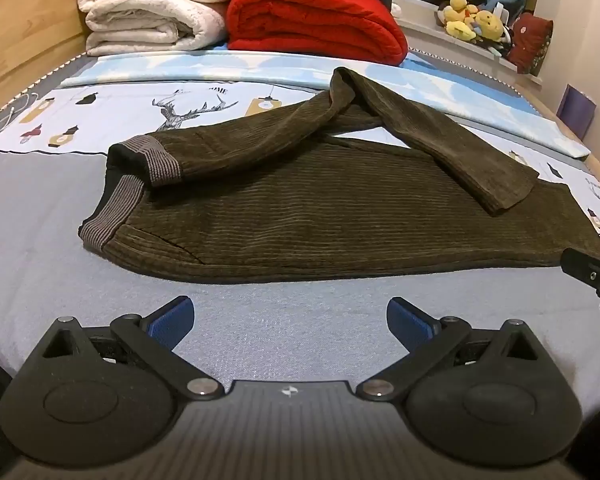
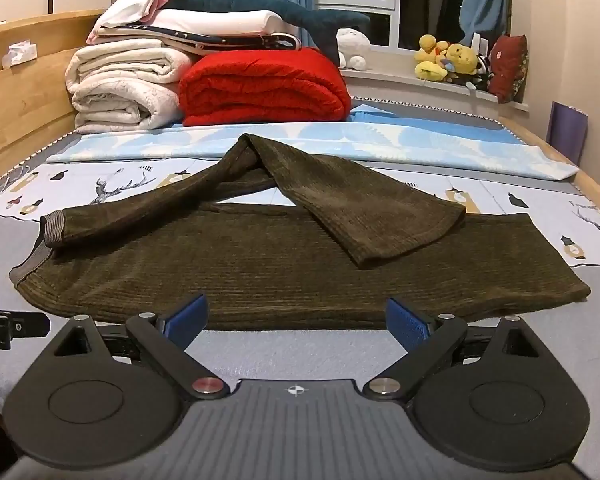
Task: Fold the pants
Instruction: 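Move both grippers toward the corduroy pants cuffs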
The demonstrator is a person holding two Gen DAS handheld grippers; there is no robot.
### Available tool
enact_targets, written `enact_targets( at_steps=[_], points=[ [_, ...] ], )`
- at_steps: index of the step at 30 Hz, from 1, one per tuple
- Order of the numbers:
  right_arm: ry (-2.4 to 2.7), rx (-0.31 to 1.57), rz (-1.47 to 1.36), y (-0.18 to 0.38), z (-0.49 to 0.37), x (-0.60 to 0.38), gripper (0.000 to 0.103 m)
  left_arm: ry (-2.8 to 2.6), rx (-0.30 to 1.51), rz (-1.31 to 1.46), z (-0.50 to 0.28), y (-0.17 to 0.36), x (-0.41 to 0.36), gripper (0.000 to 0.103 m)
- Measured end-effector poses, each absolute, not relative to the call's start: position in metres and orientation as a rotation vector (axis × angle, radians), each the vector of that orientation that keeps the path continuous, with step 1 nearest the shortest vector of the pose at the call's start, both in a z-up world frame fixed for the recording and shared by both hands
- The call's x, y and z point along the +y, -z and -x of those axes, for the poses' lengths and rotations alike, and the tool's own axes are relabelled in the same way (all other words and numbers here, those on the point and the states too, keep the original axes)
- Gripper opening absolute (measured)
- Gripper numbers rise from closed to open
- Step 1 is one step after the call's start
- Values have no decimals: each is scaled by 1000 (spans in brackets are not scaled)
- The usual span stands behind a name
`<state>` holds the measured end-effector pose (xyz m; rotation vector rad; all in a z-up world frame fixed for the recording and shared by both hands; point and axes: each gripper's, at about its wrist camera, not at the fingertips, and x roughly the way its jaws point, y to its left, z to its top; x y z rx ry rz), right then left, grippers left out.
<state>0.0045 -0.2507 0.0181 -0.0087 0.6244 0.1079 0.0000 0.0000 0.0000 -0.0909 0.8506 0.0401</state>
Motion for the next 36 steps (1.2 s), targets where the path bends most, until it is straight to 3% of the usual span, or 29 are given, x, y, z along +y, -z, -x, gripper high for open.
enact_targets(
  at_steps=[31, 35, 36],
  points=[
    [-65, 670, -20, -13, -10, -250, 95, -20, 794, 47, 5, -2, -7, 102],
    [-65, 658, -14, -14, -8, -251, 93, 20, 740, 35, 8, -6, -12, 90],
    [-65, 652, -10, -14, -8, -251, 91, 32, 721, 33, 9, -8, -14, 79]
  ],
)
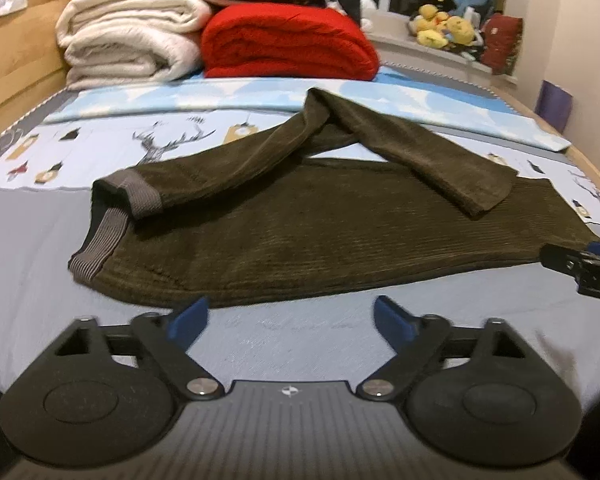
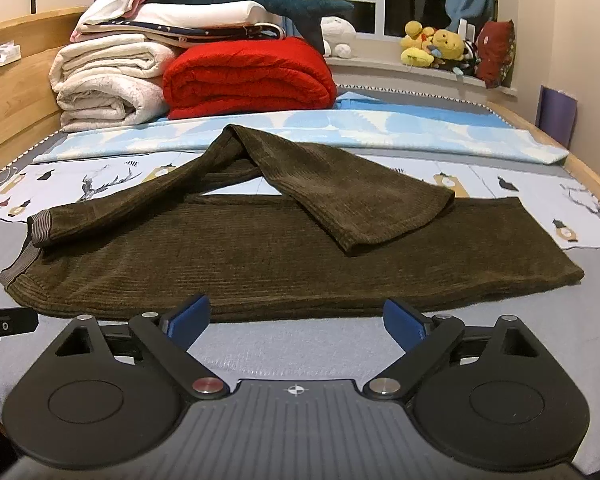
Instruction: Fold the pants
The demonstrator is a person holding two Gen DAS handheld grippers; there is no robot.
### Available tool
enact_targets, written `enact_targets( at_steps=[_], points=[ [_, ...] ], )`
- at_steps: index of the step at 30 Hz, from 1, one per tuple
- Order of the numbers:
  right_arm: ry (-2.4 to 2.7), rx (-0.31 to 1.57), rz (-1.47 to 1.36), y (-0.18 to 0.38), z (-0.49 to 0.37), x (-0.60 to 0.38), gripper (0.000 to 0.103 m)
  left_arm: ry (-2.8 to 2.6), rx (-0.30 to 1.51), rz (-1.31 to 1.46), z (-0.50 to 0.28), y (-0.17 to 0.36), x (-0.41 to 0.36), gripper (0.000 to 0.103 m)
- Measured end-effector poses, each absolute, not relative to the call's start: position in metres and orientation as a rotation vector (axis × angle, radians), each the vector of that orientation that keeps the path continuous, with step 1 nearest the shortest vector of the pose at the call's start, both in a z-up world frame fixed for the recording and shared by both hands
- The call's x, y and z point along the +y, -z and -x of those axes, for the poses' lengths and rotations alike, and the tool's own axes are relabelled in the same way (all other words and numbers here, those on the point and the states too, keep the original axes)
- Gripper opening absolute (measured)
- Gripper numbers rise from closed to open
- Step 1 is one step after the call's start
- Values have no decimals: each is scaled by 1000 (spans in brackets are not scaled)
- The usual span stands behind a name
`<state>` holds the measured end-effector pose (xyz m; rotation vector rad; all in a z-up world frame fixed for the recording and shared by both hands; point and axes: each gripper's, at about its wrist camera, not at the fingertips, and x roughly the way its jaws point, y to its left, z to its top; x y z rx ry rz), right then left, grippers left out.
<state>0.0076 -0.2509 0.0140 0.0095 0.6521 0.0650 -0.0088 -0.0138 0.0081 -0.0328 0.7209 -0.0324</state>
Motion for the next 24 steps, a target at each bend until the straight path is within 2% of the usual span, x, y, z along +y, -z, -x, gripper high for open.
enact_targets(
  at_steps=[1, 2, 4, 5, 7, 12, 14, 17, 20, 24],
  points=[
    [-64, 644, -7, -15, -7, -252, 86, 45, 703, 26, 10, -11, -14, 68],
    [-63, 636, -10, -16, -6, -253, 81, 68, 707, 40, 10, -14, -13, 63],
    [-55, 614, -36, -20, -6, -260, 72, 113, 684, 55, 10, -23, -10, 40],
    [-47, 601, -59, -24, -6, -266, 66, 130, 690, 45, 8, -28, -8, 36],
    [-31, 570, -111, -32, -9, -283, 59, 184, 667, 49, 2, -42, 1, 27],
    [82, 528, -213, -46, -39, -356, 59, 230, 702, -18, -50, -65, 44, 27],
    [161, 568, -284, -37, -59, -395, 65, 175, 719, -7, -75, -61, 73, 27],
    [261, 690, -497, 0, -83, -456, 66, 34, 749, 60, -103, -33, 120, 27],
    [349, 802, -734, 42, -94, -501, 67, -85, 904, 328, -137, 1, 166, 27],
    [401, 860, -787, 70, -105, -513, 67, -173, 985, 379, -163, 21, 192, 28]
  ],
)
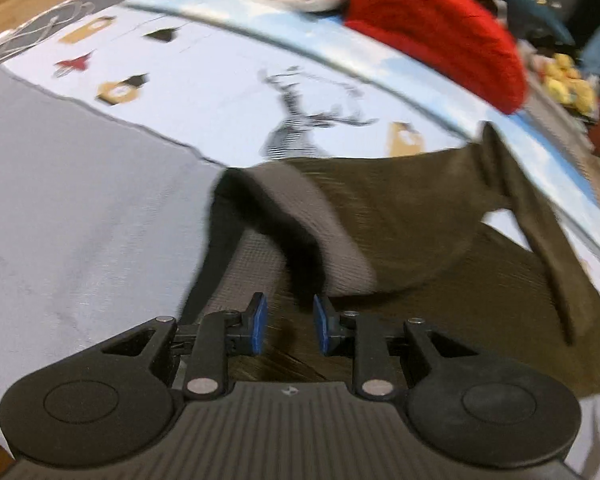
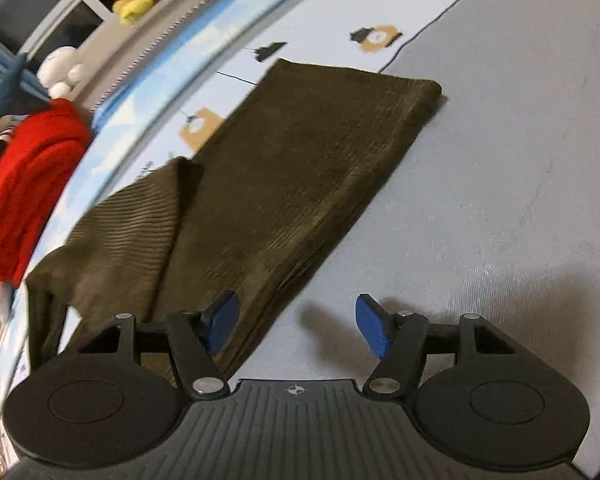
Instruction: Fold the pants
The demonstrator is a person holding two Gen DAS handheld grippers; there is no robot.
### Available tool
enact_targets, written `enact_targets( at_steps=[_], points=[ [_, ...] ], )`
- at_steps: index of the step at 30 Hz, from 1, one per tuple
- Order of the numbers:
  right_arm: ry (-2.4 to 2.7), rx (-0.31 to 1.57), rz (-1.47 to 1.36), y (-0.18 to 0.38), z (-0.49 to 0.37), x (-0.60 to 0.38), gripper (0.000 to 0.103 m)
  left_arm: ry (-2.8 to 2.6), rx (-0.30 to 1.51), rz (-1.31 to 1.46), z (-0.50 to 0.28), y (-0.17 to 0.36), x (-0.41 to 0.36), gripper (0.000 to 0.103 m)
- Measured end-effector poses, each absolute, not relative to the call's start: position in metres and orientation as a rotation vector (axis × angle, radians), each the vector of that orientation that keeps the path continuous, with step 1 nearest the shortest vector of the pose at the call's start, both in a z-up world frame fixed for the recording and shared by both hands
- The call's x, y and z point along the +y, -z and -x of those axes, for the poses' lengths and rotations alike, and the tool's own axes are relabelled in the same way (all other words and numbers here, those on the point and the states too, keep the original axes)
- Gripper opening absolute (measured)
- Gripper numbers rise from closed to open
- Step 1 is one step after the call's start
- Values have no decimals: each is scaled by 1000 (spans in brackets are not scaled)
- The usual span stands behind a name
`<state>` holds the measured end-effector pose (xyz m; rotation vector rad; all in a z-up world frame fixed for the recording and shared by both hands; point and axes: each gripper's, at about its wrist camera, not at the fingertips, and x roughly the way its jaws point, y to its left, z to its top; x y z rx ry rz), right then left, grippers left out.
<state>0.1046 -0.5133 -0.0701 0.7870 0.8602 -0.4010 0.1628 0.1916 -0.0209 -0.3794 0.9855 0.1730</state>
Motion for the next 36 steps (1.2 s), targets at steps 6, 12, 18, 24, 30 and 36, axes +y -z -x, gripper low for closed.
enact_targets(
  at_steps=[6, 12, 18, 24, 30, 36],
  points=[
    [412, 915, -843, 95, -132, -525, 68, -253, 1065, 403, -186, 44, 211, 58],
    [391, 912, -726, 93, -156, -519, 56, -346, 1120, 336, -195, 65, 230, 80],
    [404, 892, -704, 86, -154, -526, 11, -264, 1177, 298, -197, 76, 223, 68],
    [373, 838, -664, 57, -138, -528, 7, -247, 1135, 217, -183, 54, 216, 21],
    [388, 869, -613, 32, -103, -533, 7, -145, 1121, 177, -151, 30, 210, 13],
    [415, 1060, -641, 38, -53, -547, 7, -101, 1149, 57, -114, 14, 210, 13]
  ],
)
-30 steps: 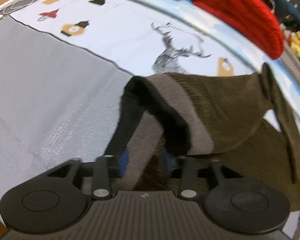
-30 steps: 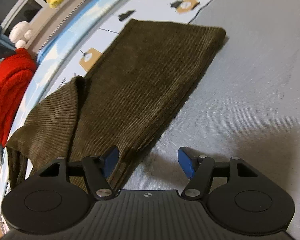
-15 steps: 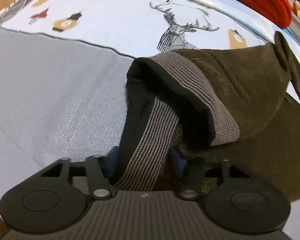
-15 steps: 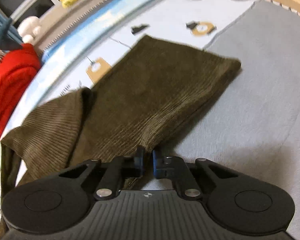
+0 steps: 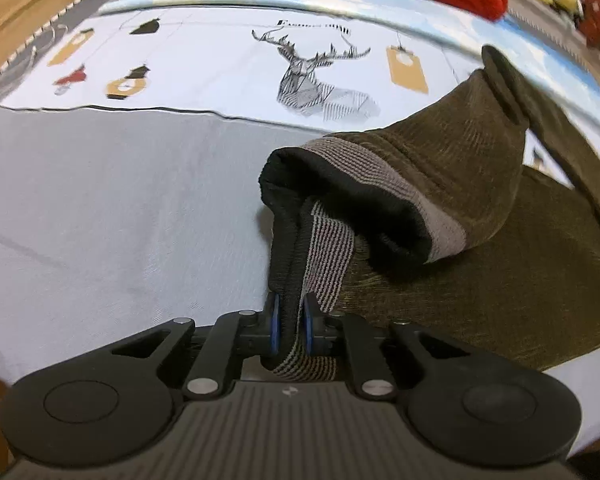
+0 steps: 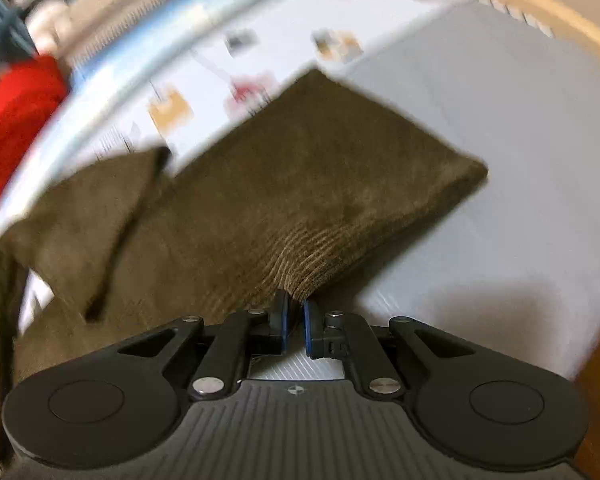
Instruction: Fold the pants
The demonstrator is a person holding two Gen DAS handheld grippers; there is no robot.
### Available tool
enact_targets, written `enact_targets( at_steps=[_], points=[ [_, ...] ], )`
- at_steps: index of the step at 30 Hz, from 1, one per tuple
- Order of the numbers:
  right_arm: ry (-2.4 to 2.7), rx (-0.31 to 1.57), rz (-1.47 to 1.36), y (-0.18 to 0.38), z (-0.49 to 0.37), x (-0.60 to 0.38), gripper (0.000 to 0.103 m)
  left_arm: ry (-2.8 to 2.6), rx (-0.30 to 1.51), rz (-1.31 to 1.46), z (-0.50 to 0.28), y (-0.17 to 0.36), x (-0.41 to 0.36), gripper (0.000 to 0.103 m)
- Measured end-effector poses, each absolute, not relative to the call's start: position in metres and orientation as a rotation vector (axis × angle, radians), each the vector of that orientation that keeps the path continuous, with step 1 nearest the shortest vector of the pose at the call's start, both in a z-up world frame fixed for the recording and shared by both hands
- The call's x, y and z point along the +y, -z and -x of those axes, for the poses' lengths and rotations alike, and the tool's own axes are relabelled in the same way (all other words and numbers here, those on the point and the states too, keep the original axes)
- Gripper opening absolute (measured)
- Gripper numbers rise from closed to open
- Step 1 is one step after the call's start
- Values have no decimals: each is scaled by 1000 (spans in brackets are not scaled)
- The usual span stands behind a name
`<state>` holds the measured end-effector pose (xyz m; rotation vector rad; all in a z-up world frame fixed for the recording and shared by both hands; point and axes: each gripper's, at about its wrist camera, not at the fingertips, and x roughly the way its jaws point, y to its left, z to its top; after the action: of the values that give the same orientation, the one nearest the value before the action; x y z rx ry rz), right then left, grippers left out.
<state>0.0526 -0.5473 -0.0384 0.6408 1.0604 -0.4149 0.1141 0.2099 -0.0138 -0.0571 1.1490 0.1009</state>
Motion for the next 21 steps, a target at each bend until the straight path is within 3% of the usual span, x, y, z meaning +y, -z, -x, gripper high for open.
enact_targets(
  at_steps=[4, 6, 8, 10, 13, 17, 18, 20, 21],
  points=[
    [315, 1235, -658, 53, -36, -550, 8, -112, 1232, -28, -101, 18, 219, 14],
    [306, 1280, -641, 60, -33, -555, 20, -134, 1255, -8, -103, 21, 228, 13],
    [379, 1248, -660, 59, -25, -575, 39, -180, 1229, 0, -105, 16, 234, 12],
    [499, 1182, -745, 58, -12, -603, 46, -182, 1214, 66, -112, 10, 239, 17],
    [602, 1110, -887, 64, 1, -638, 46, -179, 1178, 99, -123, 2, 234, 33],
    [638, 1059, -936, 69, 1, -657, 46, -169, 1104, 85, -134, -11, 210, 37],
    [631, 1054, -927, 68, -3, -658, 45, -163, 1083, 86, -136, -14, 205, 39],
    [618, 1066, -887, 64, -8, -656, 6, -146, 1042, 88, -139, -21, 193, 39],
    [622, 1070, -866, 61, -9, -655, 7, -134, 1028, 91, -143, -24, 187, 39]
  ],
)
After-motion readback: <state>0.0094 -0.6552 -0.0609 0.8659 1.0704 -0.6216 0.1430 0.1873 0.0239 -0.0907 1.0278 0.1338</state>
